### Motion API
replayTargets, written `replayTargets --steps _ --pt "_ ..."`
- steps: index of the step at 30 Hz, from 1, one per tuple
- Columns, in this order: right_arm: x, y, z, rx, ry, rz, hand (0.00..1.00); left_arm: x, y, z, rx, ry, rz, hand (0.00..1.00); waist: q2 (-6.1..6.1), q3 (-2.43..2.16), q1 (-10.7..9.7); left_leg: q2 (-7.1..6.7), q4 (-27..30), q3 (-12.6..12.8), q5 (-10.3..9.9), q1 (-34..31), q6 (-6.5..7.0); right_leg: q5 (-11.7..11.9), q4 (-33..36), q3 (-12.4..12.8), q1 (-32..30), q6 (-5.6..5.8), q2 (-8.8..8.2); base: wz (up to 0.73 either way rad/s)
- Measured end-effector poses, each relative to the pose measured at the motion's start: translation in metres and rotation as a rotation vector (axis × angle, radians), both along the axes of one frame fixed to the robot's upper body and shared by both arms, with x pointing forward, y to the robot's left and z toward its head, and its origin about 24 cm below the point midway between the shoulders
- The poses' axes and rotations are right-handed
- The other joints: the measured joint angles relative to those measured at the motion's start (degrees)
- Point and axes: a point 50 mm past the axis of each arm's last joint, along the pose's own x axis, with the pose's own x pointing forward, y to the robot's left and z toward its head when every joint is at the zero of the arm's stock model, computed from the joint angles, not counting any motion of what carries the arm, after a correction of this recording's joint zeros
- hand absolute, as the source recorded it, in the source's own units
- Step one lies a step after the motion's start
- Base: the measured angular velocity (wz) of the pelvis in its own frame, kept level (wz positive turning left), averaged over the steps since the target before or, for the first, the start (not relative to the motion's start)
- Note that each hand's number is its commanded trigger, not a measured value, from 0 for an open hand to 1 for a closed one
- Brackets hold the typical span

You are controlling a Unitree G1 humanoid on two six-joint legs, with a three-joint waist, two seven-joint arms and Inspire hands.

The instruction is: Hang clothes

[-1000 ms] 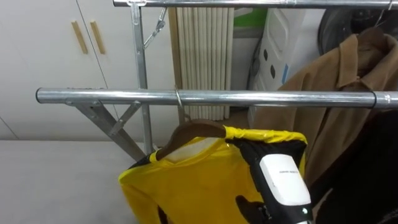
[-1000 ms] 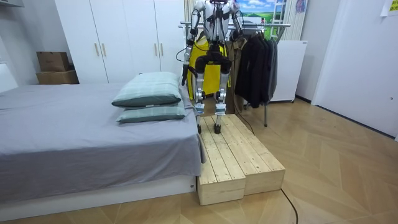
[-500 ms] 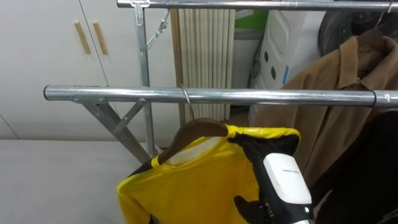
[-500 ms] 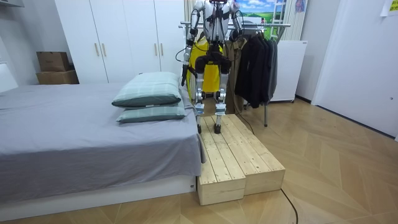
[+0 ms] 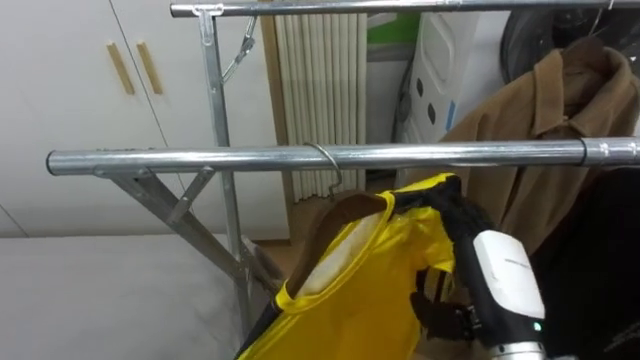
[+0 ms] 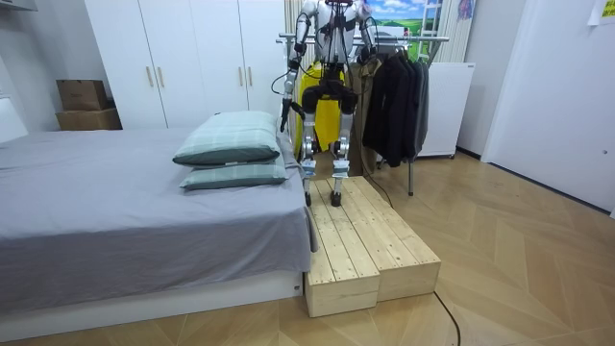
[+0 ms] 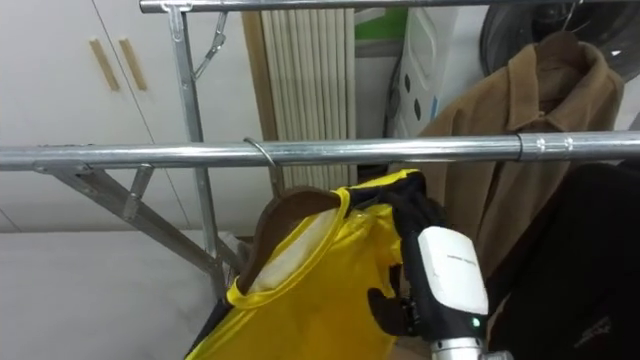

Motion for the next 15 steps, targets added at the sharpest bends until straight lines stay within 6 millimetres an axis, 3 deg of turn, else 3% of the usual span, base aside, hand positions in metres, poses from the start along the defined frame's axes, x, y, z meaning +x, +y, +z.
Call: replayTargets --steps 7,12,15 --pt "-0.001 -0.035 0.011 0.008 -0.086 -0.161 0.0 -0.01 0.006 0.002 0.004 -0.003 0.063 0.0 -0.6 0.24 -2.1 0.02 0.0 0.0 0.0 0.0 0.0 -0.1 0.0 0.5 -0.1 0.12 0.06 -0.03" --pt "-0.011 -0.064 0.014 0.059 -0.115 -0.303 0.0 -0.019 0.015 0.005 0.006 -0.008 0.094 0.0 -2.01 -0.37 -3.8 0.03 0.1 0.3 0.0 0.3 0.0 -0.1 0.0 1.0 0.0 0.12 0.09 -0.04" --pt "-0.015 -0.071 0.013 0.11 -0.109 -0.339 0.0 -0.023 0.017 0.006 0.007 -0.001 0.097 0.0 -2.25 -0.36 -4.6 0.04 0.1 0.3 0.0 0.5 -0.01 -0.1 0.2 1.5 0.0 0.12 0.1 -0.08"
